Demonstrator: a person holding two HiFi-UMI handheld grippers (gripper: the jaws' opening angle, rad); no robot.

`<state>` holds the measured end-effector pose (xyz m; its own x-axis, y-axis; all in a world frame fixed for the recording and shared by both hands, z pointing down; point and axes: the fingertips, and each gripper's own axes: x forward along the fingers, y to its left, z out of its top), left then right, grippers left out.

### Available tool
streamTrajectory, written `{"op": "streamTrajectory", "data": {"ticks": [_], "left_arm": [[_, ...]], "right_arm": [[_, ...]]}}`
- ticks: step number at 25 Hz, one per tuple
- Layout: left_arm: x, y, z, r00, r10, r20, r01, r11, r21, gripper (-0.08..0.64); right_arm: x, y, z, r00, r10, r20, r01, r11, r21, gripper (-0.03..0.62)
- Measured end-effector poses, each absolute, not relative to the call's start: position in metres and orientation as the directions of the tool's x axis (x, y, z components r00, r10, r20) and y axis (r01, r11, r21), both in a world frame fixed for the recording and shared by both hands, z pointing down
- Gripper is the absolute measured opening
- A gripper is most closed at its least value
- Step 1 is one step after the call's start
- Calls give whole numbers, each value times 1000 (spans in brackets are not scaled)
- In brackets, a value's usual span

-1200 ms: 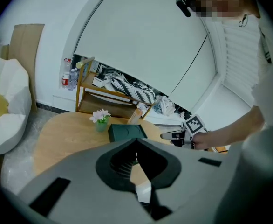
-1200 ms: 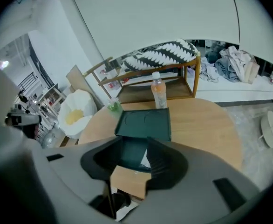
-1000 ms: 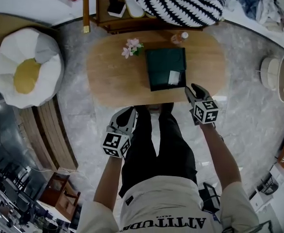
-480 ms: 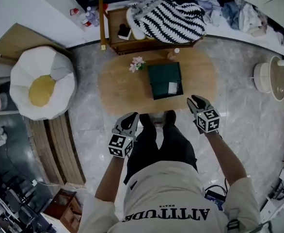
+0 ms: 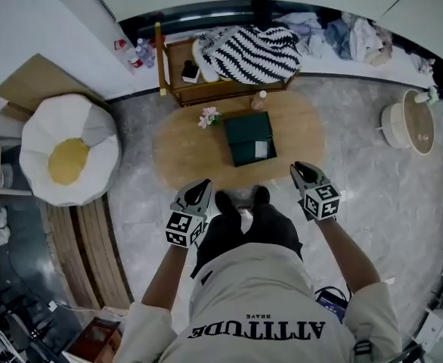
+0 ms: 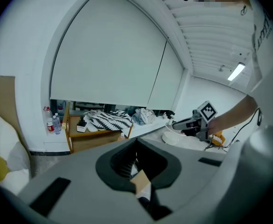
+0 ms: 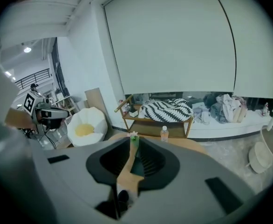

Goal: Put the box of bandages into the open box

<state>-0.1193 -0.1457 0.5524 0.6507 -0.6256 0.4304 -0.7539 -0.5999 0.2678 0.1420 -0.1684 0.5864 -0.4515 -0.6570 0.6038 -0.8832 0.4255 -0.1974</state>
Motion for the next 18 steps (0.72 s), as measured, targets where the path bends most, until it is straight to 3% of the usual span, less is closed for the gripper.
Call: {"op": "streamTrajectory", "data": {"ticks": [7, 18], "left_arm": [[-108, -127, 522, 660, -631, 408, -745, -617, 252, 21], [-71, -74, 490, 571, -735, 367, -819, -540, 192, 21]], "right_arm": [[167, -142, 540, -422, -724, 545, -904, 384, -189, 40], [214, -82, 519, -482, -707, 518, -871, 450, -197, 25]]}}
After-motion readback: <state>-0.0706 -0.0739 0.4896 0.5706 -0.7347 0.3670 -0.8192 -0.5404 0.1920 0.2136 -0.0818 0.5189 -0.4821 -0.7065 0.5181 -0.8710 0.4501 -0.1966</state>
